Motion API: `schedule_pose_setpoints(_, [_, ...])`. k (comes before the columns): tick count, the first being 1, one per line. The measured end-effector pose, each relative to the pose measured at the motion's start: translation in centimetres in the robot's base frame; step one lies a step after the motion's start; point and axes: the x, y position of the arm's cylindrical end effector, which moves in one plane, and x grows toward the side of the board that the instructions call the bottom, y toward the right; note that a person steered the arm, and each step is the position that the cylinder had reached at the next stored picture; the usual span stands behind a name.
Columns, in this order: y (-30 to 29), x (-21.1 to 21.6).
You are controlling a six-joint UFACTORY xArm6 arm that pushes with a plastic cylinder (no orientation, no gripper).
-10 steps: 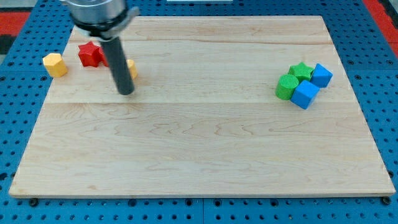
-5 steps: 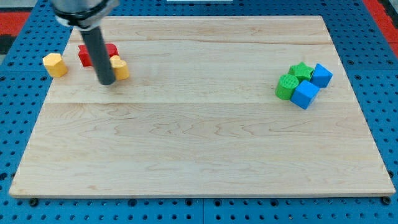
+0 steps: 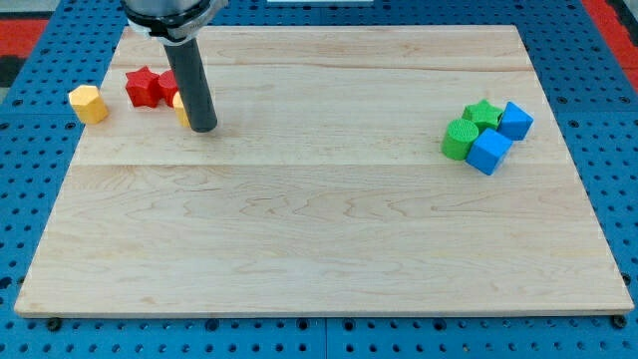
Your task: Move yellow heart closer to red circle
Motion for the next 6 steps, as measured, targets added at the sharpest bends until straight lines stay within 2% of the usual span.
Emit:
schedule_pose_setpoints(4, [-2.0,-0.3])
schedule_pose_setpoints(5, [-0.2,-0.2])
schedule_pose_setpoints(6, [1.3,1.6])
